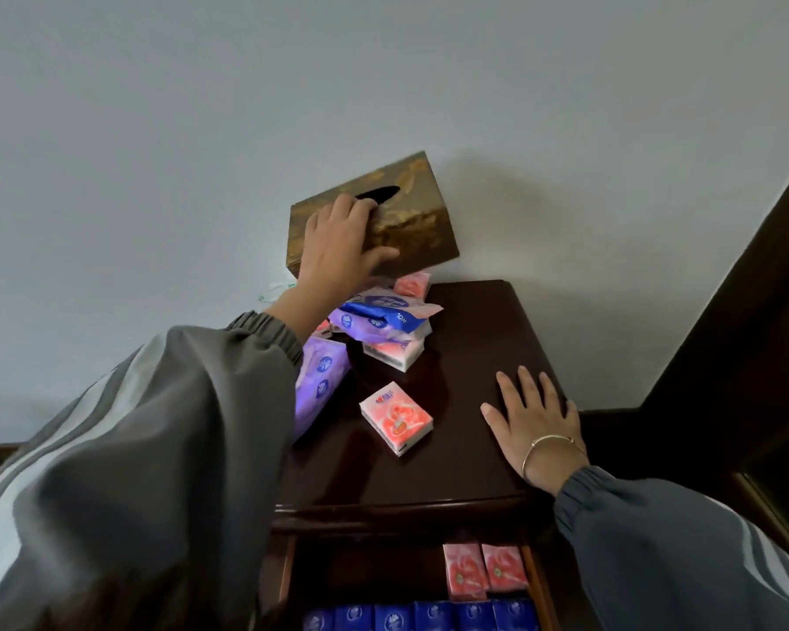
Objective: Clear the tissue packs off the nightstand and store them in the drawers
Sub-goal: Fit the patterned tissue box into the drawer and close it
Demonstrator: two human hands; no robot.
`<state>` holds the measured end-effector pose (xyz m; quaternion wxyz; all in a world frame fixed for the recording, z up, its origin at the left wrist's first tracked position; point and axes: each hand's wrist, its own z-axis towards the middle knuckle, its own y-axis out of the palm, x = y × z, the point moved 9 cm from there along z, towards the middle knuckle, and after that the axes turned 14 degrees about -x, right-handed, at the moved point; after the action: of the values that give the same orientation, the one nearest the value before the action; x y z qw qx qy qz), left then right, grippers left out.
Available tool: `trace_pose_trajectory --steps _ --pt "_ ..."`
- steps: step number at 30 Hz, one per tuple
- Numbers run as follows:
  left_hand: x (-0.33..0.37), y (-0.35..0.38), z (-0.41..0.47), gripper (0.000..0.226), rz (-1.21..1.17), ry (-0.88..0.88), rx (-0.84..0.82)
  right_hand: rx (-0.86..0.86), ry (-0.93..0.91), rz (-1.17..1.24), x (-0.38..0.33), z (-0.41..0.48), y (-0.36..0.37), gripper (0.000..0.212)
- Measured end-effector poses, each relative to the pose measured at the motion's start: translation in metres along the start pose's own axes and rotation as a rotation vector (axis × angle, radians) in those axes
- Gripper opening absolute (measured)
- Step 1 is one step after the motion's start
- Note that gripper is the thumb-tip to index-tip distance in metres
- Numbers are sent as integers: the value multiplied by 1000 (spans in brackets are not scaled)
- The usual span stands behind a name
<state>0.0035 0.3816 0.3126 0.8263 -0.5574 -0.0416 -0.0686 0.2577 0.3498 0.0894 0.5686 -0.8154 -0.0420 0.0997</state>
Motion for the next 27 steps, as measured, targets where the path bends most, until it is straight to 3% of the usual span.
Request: trace_pose_trajectory --steps 4,11,16,20,24,27 --pt "-17 -57 -48 64 -118 -29 120 -38 1 39 0 -2 -3 62" --pt "-67 -129 -164 72 124 -112 92 -35 4 77 2 -12 -8 62" --pt "-120 -134 -250 72 140 -285 33 201 -13 108 -8 -33 -32 46" --pt "-156 -128 -295 65 96 -419 72 492 -318 116 -86 -74 -69 29" --pt "-175 -116 -314 66 65 -511 87 423 -680 -24 -212 -110 -68 38" --pt "-180 -108 -322 65 27 -555 95 313 -673 -166 -281 -111 -44 56"
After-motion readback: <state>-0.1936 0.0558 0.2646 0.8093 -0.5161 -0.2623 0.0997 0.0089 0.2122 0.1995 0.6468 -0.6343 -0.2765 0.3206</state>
